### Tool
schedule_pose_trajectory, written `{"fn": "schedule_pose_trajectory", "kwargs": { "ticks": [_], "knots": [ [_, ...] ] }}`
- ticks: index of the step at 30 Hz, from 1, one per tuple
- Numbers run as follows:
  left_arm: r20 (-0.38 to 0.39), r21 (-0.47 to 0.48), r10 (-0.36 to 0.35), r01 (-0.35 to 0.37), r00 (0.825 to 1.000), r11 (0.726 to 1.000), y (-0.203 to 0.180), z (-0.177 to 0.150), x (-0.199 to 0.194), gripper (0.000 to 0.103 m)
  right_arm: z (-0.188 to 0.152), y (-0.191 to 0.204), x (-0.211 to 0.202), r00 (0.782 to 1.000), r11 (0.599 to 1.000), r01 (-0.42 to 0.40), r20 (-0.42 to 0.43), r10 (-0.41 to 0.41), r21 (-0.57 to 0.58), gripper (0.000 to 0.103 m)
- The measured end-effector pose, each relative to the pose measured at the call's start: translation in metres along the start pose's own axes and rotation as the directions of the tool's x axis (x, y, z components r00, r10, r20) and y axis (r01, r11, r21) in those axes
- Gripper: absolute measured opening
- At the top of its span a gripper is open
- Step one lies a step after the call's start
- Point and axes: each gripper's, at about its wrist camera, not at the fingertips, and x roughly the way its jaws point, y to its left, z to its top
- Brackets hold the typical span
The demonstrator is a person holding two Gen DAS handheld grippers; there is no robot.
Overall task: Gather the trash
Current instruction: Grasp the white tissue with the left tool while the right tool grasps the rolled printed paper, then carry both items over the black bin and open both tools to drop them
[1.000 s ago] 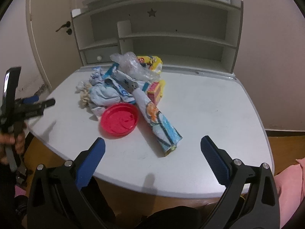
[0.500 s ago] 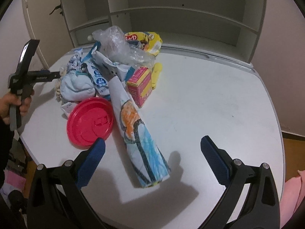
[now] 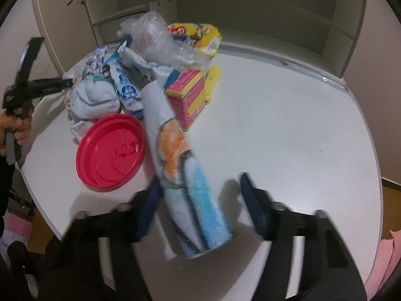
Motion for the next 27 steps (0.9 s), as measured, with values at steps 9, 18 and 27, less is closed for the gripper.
{"fn": "schedule_pose_trajectory", "kwargs": {
  "ticks": [9,18,27],
  "knots": [
    [0.112,0.03,0.005,-0.009,0.994,1.0,-0.025,-0.014,-0.092,0.037,0.0,0.014,-0.051,0.989,0.999,-0.041,0.144,0.036,0.029,0.017],
    [0.18,0.246,-0.267,0.22,0.947,0.944,-0.182,-0.026,-0.146,0.037,-0.053,-0.046,-0.121,0.965,0.967,0.005,0.254,-0.071,0.253,0.017],
    [0.026,0.503,-0.584,0.494,0.812,0.709,-0.403,-0.078,-0.154,0.037,-0.176,-0.15,-0.18,0.927,0.816,0.191,0.174,-0.333,0.546,0.017]
  ]
}}
